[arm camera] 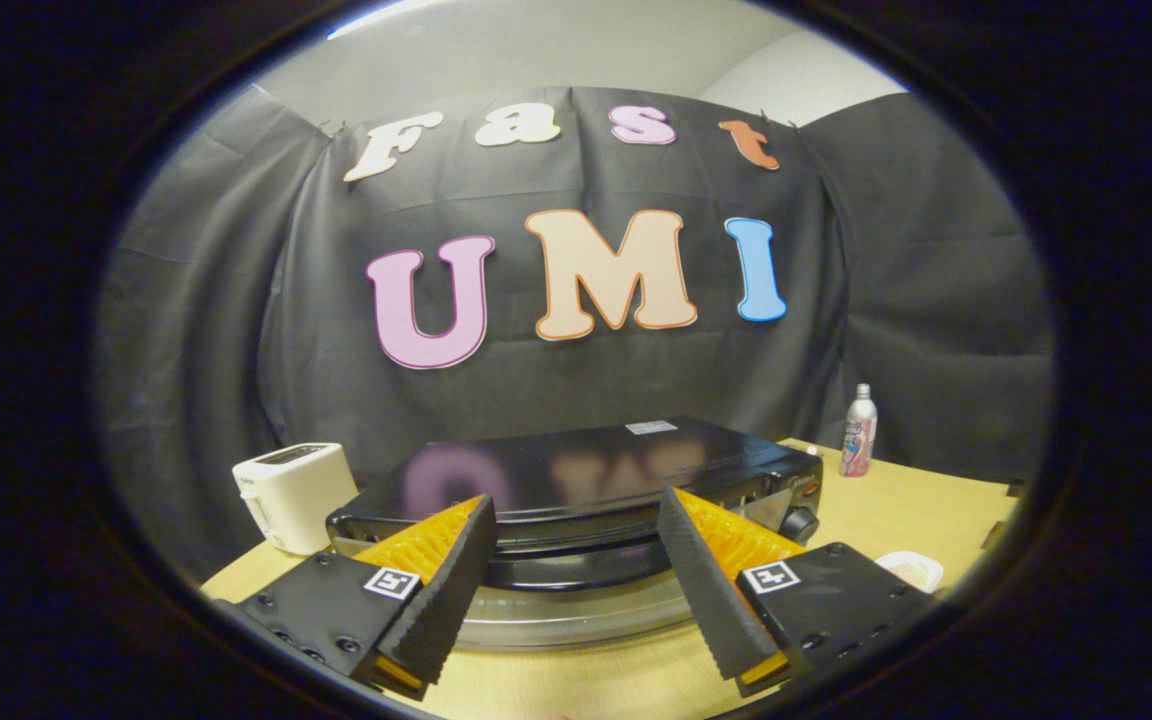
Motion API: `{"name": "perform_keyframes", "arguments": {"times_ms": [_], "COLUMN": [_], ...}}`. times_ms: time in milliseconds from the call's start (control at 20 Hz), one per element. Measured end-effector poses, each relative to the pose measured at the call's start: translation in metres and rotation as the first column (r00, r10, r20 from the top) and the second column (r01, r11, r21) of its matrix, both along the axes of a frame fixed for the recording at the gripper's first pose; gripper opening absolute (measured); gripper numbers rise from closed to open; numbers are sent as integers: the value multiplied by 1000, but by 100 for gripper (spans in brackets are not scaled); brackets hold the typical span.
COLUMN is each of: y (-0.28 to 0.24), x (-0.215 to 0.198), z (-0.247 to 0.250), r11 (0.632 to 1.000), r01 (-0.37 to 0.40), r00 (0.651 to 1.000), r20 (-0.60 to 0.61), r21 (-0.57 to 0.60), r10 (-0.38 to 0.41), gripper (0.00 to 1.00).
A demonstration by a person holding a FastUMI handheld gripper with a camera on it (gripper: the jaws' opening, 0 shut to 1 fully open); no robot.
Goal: Open the toaster oven, put the food inside, and close the toaster oven door.
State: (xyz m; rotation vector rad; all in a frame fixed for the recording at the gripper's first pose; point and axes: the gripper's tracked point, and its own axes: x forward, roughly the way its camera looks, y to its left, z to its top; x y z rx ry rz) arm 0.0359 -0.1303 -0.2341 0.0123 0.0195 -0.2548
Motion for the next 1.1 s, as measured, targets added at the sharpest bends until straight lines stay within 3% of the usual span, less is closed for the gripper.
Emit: {"name": "perform_keyframes", "arguments": {"times_ms": [500, 1100], "y": [-1, -6], "x": [-52, -103], "z": [-13, -52], "r11": [998, 990], "r01": [63, 106], "r00": [998, 987], "r20": [-31, -130], "r21": [7, 93], "r10": [-63, -94], "gripper": [100, 99]}}
